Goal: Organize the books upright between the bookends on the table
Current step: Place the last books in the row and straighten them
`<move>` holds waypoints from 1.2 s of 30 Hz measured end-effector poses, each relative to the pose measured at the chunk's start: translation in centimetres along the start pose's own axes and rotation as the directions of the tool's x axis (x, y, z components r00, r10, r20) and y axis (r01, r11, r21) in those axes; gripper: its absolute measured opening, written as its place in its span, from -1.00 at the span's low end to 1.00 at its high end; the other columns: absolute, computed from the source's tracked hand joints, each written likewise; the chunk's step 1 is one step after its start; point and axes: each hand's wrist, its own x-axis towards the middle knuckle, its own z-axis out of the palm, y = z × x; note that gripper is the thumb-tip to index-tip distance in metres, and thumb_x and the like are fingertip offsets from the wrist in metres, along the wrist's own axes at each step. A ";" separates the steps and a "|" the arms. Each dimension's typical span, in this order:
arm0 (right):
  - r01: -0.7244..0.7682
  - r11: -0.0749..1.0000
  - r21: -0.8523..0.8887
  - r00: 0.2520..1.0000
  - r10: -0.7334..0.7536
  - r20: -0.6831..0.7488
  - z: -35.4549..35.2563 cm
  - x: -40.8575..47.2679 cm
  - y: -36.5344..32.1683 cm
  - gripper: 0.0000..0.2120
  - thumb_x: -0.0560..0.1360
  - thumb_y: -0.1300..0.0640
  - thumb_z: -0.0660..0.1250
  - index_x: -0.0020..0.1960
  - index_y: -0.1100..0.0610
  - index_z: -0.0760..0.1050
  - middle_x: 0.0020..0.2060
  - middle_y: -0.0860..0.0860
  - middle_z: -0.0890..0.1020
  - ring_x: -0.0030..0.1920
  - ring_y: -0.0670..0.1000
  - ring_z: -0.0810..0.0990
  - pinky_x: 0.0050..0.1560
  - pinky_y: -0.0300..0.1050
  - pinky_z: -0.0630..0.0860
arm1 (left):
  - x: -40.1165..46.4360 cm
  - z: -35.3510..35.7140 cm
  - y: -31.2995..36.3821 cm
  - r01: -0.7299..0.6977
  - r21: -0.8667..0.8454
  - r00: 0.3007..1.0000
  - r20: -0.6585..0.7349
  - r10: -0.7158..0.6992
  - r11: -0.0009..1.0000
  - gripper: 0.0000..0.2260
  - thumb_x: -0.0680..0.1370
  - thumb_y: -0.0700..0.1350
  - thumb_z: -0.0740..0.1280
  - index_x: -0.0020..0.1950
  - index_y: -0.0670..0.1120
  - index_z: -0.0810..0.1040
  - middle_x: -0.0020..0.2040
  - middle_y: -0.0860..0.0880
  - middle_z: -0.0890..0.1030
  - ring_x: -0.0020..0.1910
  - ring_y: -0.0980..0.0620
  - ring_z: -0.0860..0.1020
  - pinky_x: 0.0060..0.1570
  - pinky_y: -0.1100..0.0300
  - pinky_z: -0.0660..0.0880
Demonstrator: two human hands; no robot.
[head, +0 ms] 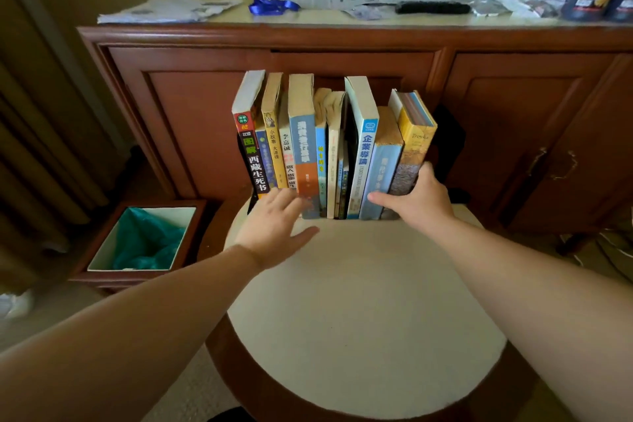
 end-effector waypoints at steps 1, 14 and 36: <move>-0.016 1.000 0.016 1.000 0.016 0.004 0.0 0.0 -0.2 -0.12 0.20 -0.19 0.72 0.32 0.03 0.33 0.25 -0.01 0.58 0.26 0.10 0.56 0.18 0.07 0.57 | -0.2 -0.5 -0.1 0.122 -0.017 0.991 -0.059 -0.123 0.992 -0.61 0.52 0.19 0.48 0.13 -0.09 0.61 0.03 0.02 0.55 0.01 -0.01 0.47 0.04 0.01 0.56; -0.079 0.971 0.227 0.997 0.079 0.009 2.3 0.7 -0.5 0.07 0.12 -0.05 0.79 0.47 0.02 0.27 0.27 -0.03 0.55 0.30 0.09 0.55 0.20 -0.02 0.49 | 2.5 -0.8 -3.9 0.699 -0.591 0.648 0.286 -0.706 0.403 0.00 0.18 -0.02 0.78 0.49 0.18 0.30 0.24 0.18 0.63 0.19 0.17 0.63 0.18 -0.01 0.65; 0.097 0.945 0.311 0.995 -0.091 -0.033 6.3 2.4 3.1 0.03 0.05 -0.08 0.80 0.40 -0.05 0.36 0.15 -0.19 0.64 0.15 -0.12 0.65 0.04 -0.16 0.62 | 2.3 3.6 -4.1 0.570 -0.766 0.686 0.243 -0.686 0.299 -0.16 0.17 -0.27 0.75 0.36 0.02 0.47 0.13 0.11 0.73 0.12 0.13 0.71 -0.05 0.25 0.66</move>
